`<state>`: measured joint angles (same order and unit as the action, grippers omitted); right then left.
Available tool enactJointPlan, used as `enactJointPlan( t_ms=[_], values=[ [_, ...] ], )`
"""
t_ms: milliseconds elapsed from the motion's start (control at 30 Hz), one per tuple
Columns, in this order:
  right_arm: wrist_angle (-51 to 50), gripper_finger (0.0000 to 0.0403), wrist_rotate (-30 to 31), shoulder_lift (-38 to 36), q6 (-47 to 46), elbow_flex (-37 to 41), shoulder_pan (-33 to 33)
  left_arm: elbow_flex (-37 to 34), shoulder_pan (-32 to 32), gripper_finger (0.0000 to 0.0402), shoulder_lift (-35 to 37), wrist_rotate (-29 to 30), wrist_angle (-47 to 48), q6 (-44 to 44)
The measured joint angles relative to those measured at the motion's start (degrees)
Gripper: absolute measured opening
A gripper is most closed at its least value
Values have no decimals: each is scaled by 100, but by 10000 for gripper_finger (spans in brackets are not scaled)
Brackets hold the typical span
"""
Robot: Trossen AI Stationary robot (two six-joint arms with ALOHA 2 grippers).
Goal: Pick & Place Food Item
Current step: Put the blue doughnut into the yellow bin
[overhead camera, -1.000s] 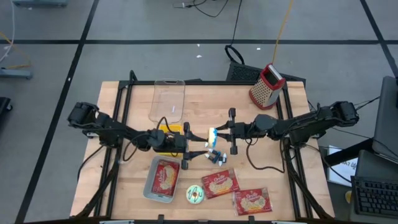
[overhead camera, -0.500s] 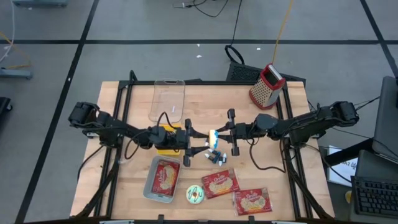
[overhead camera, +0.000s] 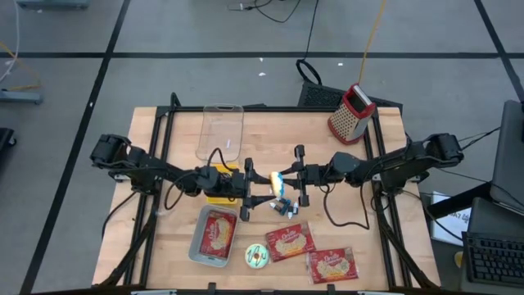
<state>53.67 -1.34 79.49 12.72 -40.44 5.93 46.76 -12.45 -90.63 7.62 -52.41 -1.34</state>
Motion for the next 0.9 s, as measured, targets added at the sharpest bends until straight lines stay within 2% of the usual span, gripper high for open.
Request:
enactJointPlan(
  t_ms=[167, 500, 633, 900],
  values=[
    [94, 36, 2, 21, 24, 0, 0, 0, 10, 207, 0, -14, -19, 165],
    [146, 36, 301, 26, 49, 2, -2, 0, 12, 286, -20, 123, 12, 175],
    [220, 36, 357, 28, 40, 2, -7, 0, 43, 285, -20, 318, 9, 148],
    [306, 36, 371, 28, 5, 2, -7, 4, 159, 254, -20, 325, -11, 126]
  ],
)
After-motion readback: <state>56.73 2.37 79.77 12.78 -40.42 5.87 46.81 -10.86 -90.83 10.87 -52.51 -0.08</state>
